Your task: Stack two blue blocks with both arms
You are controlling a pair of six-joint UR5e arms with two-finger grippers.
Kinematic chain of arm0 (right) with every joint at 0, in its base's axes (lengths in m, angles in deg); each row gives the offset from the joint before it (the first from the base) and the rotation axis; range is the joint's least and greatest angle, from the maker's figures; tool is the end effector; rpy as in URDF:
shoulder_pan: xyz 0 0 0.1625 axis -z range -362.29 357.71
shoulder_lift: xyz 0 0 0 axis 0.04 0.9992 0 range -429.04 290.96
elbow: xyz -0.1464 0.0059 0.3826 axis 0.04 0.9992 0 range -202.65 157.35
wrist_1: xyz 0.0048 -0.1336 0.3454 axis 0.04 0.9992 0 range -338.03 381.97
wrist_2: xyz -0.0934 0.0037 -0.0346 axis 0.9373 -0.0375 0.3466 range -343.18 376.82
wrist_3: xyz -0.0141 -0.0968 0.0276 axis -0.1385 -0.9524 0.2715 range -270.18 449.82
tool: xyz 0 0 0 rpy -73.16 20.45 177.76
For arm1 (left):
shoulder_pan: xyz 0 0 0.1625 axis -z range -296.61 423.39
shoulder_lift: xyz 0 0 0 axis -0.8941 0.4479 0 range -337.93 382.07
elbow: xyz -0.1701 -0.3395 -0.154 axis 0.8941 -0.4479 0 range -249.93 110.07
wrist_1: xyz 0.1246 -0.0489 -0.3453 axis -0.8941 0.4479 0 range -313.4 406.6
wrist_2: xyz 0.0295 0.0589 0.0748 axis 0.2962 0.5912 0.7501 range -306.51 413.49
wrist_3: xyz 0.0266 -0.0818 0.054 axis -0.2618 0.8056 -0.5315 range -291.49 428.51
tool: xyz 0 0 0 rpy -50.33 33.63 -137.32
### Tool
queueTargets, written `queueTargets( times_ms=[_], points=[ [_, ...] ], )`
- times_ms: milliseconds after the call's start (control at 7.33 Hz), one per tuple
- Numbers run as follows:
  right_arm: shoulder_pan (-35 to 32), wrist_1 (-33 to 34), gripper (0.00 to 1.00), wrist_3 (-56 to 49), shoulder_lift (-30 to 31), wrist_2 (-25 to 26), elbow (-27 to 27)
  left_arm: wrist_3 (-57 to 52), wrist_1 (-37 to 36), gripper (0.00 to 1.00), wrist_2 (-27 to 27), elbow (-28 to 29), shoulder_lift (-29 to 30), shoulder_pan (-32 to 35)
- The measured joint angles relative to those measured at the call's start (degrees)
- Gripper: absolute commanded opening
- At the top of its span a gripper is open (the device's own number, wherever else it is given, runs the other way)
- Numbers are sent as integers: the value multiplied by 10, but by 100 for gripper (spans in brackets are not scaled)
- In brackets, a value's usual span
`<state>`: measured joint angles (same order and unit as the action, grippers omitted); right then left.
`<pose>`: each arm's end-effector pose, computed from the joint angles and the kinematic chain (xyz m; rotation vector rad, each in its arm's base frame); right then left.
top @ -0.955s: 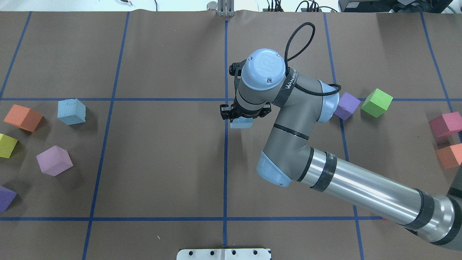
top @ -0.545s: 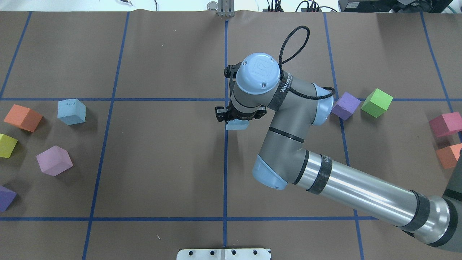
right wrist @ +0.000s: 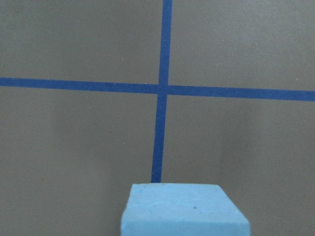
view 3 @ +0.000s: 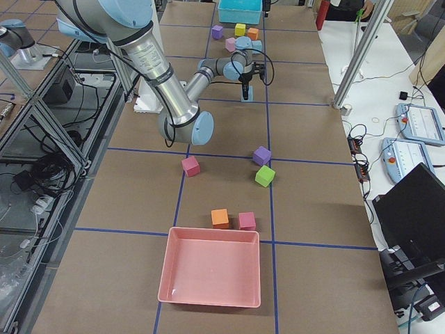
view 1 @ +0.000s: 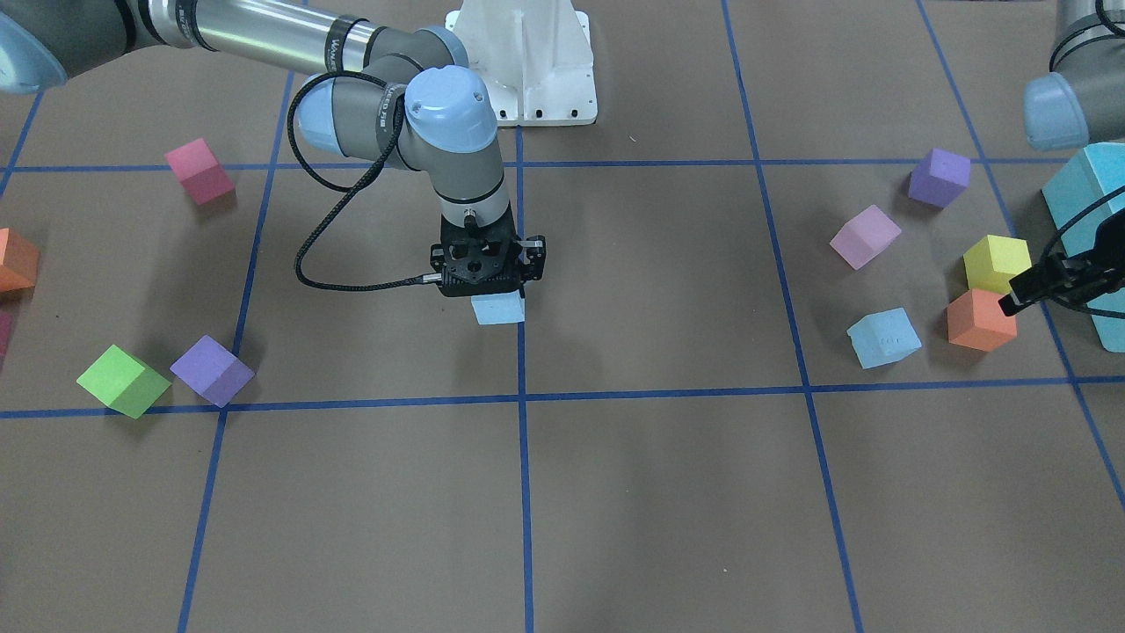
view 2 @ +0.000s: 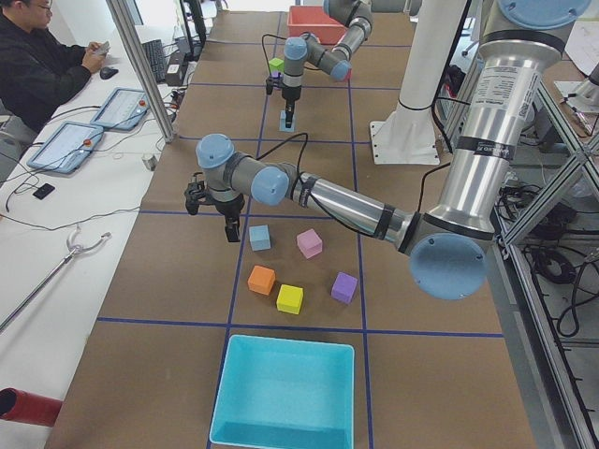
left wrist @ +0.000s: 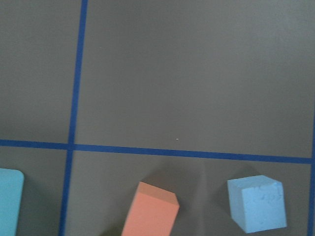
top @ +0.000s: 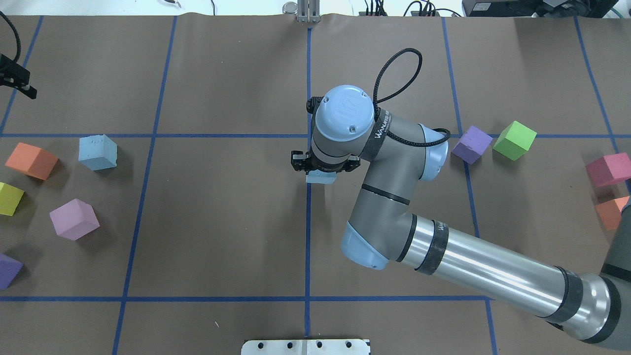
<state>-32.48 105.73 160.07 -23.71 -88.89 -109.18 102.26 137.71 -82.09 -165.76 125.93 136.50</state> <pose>-0.5410 -0.4371 0.2189 0.1129 -0.8544 0.0572 0.0993 -0.5362 0.4751 -0.0260 0.8578 -0.1316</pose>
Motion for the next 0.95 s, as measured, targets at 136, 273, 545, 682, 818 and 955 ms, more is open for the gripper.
queueTargets(
  times_ms=[136,273,545,682,818,955],
  points=[
    [8,7,55,8,1,8,0,15,9,100,7,5,3,-10],
    [15,14,55,13,1,15,0,35,28,100,14,15,5,-20],
    [25,19,57,15,-1,22,3,84,76,100,32,44,13,-40],
    [29,19,58,15,-1,25,4,100,89,100,39,53,18,-49],
    [34,20,60,16,-1,28,4,109,94,100,42,58,21,-53],
    [37,21,60,17,-1,29,5,118,96,100,43,59,23,-55]
  ],
)
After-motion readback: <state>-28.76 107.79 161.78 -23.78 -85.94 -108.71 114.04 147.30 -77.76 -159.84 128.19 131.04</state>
